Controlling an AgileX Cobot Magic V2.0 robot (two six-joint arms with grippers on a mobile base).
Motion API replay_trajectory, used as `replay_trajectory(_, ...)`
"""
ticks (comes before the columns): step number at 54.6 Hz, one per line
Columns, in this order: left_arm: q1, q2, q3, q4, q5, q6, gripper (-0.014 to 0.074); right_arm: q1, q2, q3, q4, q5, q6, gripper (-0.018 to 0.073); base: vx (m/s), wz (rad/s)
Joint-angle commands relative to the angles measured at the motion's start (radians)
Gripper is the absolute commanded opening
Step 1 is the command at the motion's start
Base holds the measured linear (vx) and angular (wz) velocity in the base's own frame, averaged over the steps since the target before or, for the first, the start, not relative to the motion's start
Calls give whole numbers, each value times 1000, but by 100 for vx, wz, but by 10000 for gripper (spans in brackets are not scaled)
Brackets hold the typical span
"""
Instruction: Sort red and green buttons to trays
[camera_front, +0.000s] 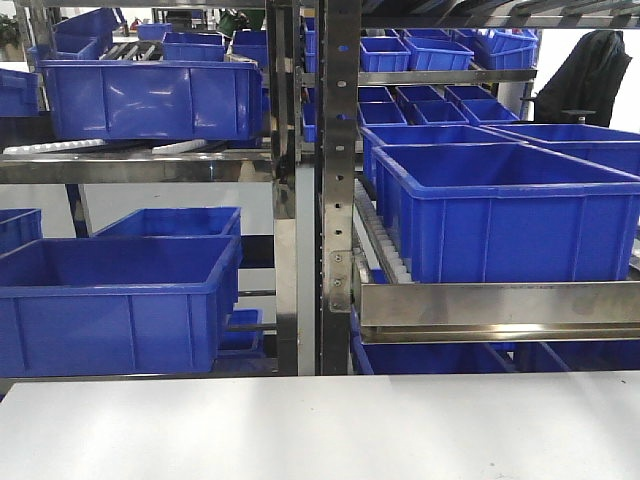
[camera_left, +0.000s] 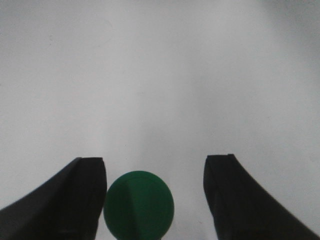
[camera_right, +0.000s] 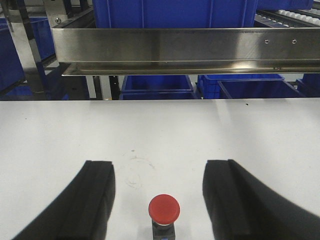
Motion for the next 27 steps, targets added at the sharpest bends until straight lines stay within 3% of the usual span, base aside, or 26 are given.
replay_trajectory(1,-1,-4,-28,-69,-103,81,544,-6,10,-33,-12,-69,-3,463,0,0)
replay_trajectory(8,-1,20,-28,-196,-152,178,544,-6,10,-33,-12,-63,-3,463,0,0)
replay_trajectory(12,-1,41,-28,-231,-170,207,544,-6,10,-33,-12,-59,-3,463,0,0)
replay_trajectory(16,-1,63,-28,-233,-177,200,544,-6,10,-33,-12,-59,-3,463,0,0)
replay_trajectory(21,-4,88,-28,-221,-177,135,544,-6,10,-33,-12,-58,-3,463,0,0)
replay_trajectory(27,-4,102,-28,-151,-177,84,544,-6,10,-33,-12,-51,-3,463,0,0)
